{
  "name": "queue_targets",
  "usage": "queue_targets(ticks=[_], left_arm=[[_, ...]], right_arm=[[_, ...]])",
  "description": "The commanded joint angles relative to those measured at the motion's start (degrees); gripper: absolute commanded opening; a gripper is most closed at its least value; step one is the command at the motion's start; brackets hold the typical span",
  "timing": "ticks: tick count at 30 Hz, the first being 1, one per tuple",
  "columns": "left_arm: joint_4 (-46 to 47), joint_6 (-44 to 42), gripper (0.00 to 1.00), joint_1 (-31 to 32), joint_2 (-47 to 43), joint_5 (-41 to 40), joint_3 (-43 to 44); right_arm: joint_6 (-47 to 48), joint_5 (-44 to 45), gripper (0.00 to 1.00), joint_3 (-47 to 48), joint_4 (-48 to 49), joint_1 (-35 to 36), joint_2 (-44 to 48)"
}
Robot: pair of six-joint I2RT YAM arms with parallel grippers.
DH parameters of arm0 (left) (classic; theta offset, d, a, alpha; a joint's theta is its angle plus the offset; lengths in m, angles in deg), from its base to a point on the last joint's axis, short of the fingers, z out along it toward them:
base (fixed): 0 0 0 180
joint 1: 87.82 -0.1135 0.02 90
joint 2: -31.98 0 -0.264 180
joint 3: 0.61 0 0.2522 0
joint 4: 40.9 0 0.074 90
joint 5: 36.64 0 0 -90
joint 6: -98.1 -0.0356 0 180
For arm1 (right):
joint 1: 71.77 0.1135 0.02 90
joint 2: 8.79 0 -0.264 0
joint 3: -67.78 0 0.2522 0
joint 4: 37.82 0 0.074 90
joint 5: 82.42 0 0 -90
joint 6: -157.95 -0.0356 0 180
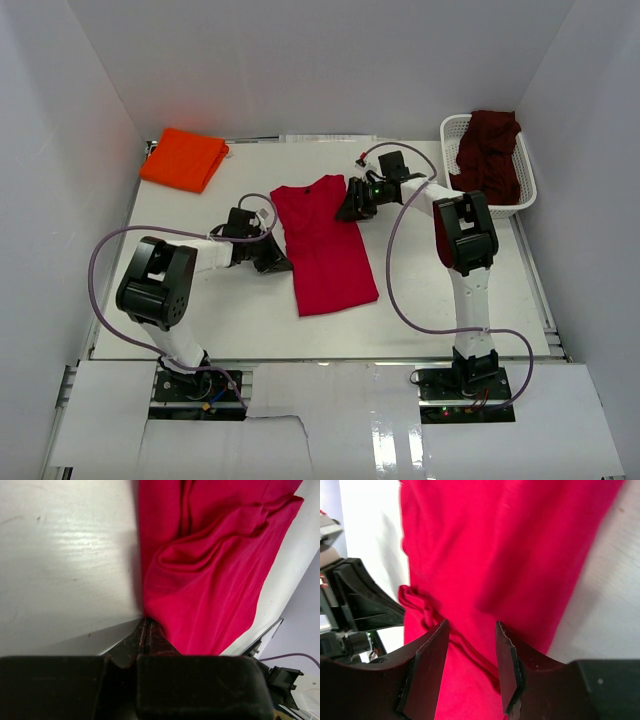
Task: Fold and stack the t-shirts
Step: Fold the folded rectangular tshirt in 1/3 of the way
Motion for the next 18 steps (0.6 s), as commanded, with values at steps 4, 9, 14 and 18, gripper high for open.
queue_targets(ticks=[4,9,14,18], left_arm=[[0.6,-1.2,0.07,0.0,2.4,0.1,2.1],[-0.7,-2.4,0.07,-0.1,2.9,-0.4,3.2],[-1.6,-2.9,0.08,-0.6,3.6,0.0,3.7],[-1.9,-3.3,0.08,-1.6,4.5,0.7,4.3]], right_arm=[[1.0,2.9,0.48,-2.6,0.8,-1.0,-1.2],[0.9,4.7,0.48,-6.4,2.0,-2.8,0.2],[0.4,6.0,0.49,-11.0,4.1,-5.4,3.1],[0.1,6.2,0.50,-14.0,5.1,-6.7,5.1]])
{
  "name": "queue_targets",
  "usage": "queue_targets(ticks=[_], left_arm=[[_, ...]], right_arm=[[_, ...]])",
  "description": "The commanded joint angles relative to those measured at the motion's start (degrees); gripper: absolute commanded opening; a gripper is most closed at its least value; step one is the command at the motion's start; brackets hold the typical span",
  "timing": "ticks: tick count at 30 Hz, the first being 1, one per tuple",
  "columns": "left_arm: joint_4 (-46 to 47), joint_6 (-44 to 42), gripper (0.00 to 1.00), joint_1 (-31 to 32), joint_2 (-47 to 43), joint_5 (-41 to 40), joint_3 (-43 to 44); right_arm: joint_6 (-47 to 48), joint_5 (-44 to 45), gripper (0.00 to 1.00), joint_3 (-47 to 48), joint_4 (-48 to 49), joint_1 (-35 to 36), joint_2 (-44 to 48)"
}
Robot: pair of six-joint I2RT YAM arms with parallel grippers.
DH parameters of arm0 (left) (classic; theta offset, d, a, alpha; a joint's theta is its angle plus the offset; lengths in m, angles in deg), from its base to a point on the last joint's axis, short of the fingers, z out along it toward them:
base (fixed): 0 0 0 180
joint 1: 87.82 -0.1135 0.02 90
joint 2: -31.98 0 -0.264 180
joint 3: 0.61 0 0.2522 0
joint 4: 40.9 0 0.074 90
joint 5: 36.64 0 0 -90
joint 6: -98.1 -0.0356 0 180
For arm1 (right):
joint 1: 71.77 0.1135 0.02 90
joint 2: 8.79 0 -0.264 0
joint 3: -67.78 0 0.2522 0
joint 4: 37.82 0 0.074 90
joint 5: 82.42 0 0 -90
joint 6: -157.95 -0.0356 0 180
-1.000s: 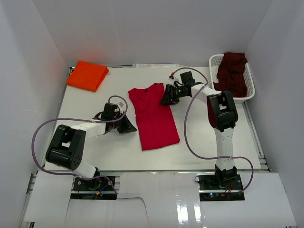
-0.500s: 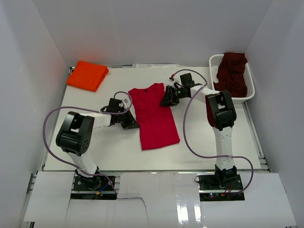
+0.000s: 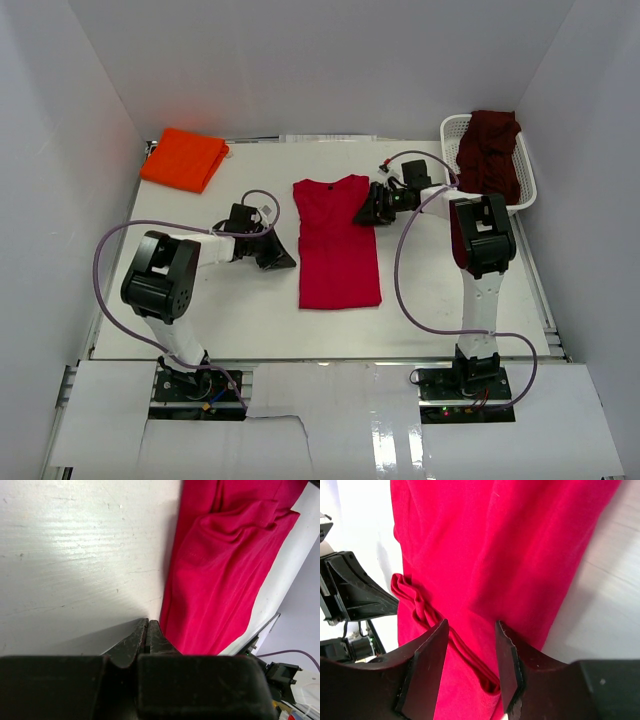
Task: Fold and stack the t-shirts
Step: Fold the folded rectangular tshirt in 1/3 of the way
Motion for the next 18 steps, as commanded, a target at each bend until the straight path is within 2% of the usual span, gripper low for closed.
queue_targets(ticks=[1,9,16,18], left_arm=[[-1.7,-2.0,0.08,-1.1,1.3,-1.3,1.1],[-2.1,-2.2,0.08,-1.3,1.4,-0.7,1.9],[-4.1,-3.0,0.11,-1.7,-1.5,0.1,2.6],[-5.3,-3.4,0.30,-1.8,-3.3,0.4,3.0]], right_arm=[[1.4,5.5,0.49,-3.7,-0.2,-1.4,1.5],[0.4,2.8,0.50,-0.6,0.7,-1.4,-0.4],[-1.0,2.0,0.58,6.2,-0.2,-1.4,2.3],[-0.3,3.2,0.61,7.7,-2.8,-1.4,5.4]])
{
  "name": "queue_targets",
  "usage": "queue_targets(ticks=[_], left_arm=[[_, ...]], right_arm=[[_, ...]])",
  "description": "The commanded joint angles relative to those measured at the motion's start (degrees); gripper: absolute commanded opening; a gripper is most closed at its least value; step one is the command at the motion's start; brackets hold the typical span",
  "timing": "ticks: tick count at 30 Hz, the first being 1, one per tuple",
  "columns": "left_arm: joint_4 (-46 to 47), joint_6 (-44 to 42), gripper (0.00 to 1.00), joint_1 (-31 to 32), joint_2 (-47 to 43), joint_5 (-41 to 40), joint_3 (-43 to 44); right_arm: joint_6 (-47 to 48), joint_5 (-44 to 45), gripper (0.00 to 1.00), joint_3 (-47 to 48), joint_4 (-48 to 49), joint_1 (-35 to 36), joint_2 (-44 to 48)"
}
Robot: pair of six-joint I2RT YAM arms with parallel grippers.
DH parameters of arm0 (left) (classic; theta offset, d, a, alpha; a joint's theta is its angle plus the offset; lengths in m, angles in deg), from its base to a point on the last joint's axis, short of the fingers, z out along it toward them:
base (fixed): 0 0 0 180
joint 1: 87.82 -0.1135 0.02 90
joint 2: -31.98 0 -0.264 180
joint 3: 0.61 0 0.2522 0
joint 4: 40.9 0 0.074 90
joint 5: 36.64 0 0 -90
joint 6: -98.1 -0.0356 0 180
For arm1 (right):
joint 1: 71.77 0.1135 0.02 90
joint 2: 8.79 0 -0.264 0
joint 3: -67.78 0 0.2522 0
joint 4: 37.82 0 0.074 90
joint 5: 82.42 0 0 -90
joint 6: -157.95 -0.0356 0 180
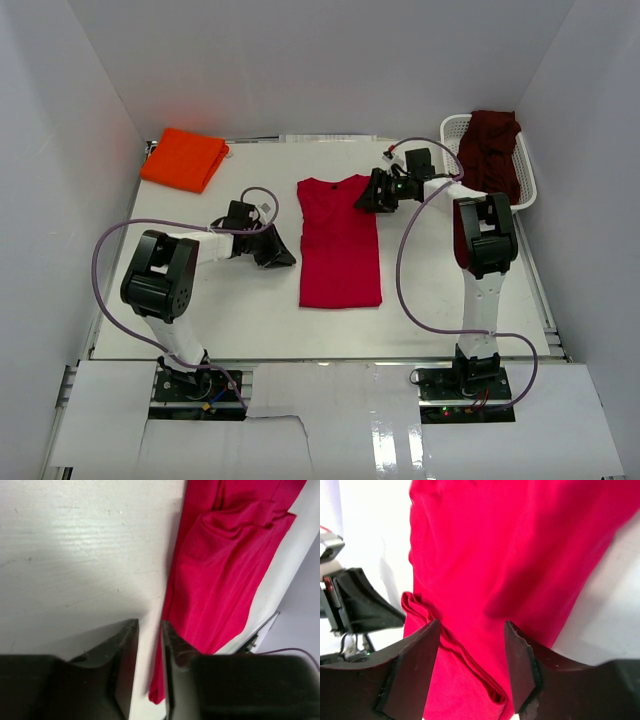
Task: Fold and stack the t-shirts
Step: Fold the folded rectangular tshirt in 1/3 of the way, then grab one side of the 2/3 rectangular tshirt with both arms
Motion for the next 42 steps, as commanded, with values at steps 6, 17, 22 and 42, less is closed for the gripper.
queue_targets(ticks=[6,17,22,42], left_arm=[[-3.7,-2.9,0.70,-0.7,-11.7,-0.9,-2.3],[2.7,3.4,0.73,-0.5,-24.6,8.1,-16.2],[4.5,4.2,0.73,0.2,-26.5,8.8,-20.9],[13.3,7.4,0.70,6.0,-19.4,6.4,-23.4]], right_arm=[[2.5,5.7,0.65,-9.2,-6.2,-0.2,17.7],[-0.2,10.0,0.74,-46.1,-8.1,0.2,48.5],[-2.3,6.5,0.76,-56.0,-5.3,0.3,52.8],[-12.3,3.1,0.73,-66.1,13.6,1.0,46.6]])
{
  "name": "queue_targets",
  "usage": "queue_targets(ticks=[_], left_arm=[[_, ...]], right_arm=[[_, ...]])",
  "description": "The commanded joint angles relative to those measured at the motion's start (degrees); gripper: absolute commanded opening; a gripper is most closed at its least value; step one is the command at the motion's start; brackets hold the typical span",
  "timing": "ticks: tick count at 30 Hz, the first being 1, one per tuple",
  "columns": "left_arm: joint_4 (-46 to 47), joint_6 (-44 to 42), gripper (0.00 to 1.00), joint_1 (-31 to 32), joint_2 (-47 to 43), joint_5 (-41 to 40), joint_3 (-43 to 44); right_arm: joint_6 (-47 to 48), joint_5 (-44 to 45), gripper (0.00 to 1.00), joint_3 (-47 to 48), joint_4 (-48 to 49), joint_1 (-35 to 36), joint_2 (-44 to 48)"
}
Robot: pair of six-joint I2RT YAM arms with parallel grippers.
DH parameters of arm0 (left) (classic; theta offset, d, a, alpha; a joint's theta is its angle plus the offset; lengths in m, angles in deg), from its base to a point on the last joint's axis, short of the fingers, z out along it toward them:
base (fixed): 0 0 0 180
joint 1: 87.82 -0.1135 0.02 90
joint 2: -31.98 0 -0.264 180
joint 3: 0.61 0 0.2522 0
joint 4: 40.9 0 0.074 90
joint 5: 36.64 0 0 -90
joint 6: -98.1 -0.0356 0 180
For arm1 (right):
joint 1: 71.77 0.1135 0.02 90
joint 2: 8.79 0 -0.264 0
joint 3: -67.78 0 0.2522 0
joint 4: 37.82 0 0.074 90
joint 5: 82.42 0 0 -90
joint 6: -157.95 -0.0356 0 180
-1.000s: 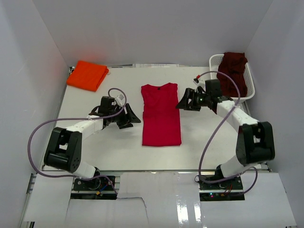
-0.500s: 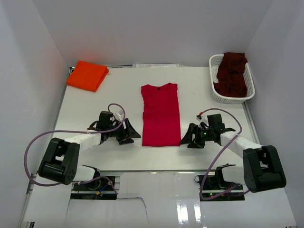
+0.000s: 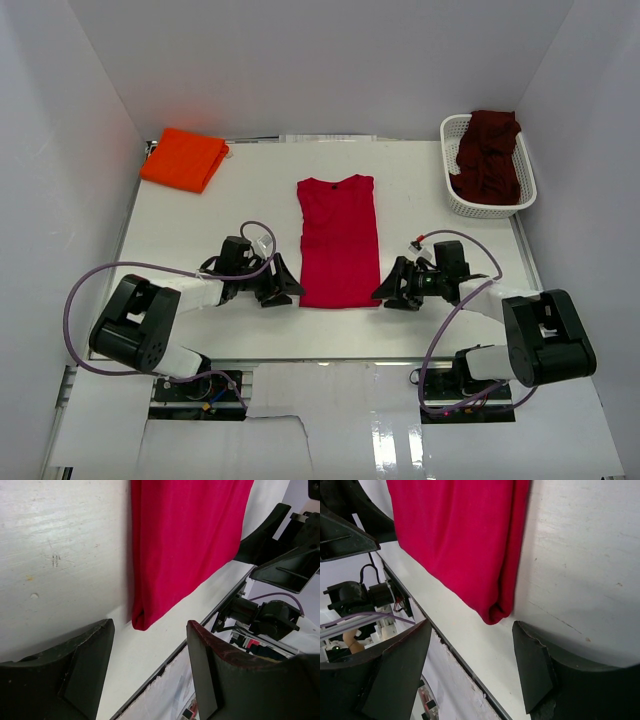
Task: Fold and stack the t-shirts
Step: Grab one side of the 2/3 rectangular tshirt with both arms
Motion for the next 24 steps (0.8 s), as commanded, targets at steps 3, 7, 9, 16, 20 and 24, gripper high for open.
queue_targets(ticks=[3,7,9,16,20,24], left_arm=[[2.1,0.5,0.70,0.8,-0.4,-1.2,0.0],[2.1,0.5,0.70,0.8,-0.5,-1.2,0.1],[2.1,0.6,0.70,0.8,-0.2,-1.2,0.1],[1.8,0.6,0.70,0.8,-0.2,-1.0,0.3],[1.8,0.8,0.70,0.8,0.0,-1.0,0.2],[1.9,0.9,0.70,0.9,0.2,-0.9,-0.1]], right_arm=[[-1.1,5.2,0.72,-1.4,2.8,1.2,-1.9],[-1.7,5.9,0.70,-1.4,3.6,2.0,-3.0],[-1.9,6.0,0.70,-1.5,4.6,2.5,-4.1],[-3.0,6.2,0.26,-2.0,6.4,3.8,-6.1],[-3.1,5.8,0.08,-2.1,6.5,4.0,-6.5],[-3.4,5.6,0.08,-1.8,6.5,4.0,-6.1]])
